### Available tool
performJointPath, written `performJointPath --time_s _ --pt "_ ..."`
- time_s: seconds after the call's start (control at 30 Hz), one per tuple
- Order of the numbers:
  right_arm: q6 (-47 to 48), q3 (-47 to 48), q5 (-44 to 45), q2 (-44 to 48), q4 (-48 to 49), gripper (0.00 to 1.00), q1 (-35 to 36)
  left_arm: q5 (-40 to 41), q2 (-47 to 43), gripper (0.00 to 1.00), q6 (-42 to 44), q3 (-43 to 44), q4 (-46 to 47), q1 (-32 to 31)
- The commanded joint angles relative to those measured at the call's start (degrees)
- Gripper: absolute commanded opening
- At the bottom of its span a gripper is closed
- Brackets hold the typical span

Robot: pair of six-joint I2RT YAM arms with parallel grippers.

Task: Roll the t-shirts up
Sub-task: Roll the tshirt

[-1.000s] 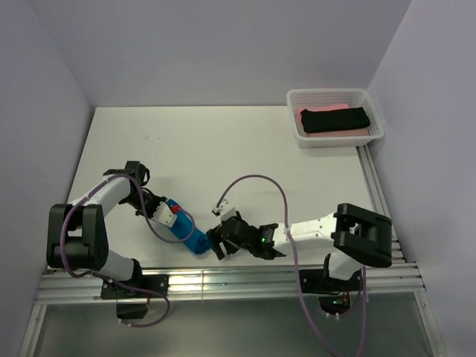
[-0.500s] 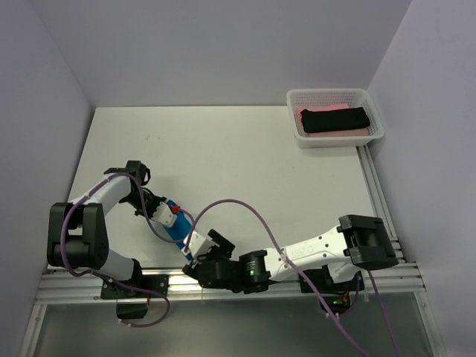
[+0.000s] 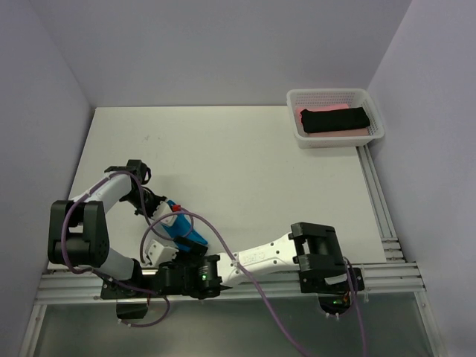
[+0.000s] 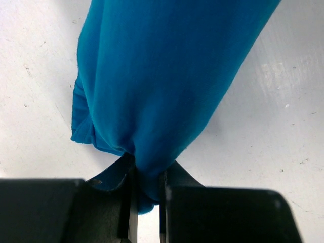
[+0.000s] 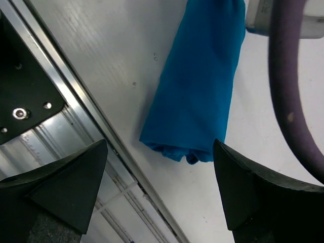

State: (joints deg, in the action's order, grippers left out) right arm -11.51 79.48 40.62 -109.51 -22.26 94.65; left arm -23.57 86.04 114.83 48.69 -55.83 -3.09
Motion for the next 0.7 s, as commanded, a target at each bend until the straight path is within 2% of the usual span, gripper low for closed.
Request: performJointPath --time_s 0.0,0.23,0.67 --pt "1.92 3.48 -0.19 -1.48 -4.02 0.91 -2.19 7.05 2.2 0.0 25.36 -2.1 -9.29 0.02" --pt "4.38 8.67 -1.86 -7.81 -7.18 0.91 -3.86 6.96 2.47 0.0 25.01 -1.05 -10.26 -0.07" --pt "6.5 6.56 -2.56 -12.13 -6.74 0.82 -7.55 8.19 2.2 0.0 25.01 -1.75 -9.82 -0.16"
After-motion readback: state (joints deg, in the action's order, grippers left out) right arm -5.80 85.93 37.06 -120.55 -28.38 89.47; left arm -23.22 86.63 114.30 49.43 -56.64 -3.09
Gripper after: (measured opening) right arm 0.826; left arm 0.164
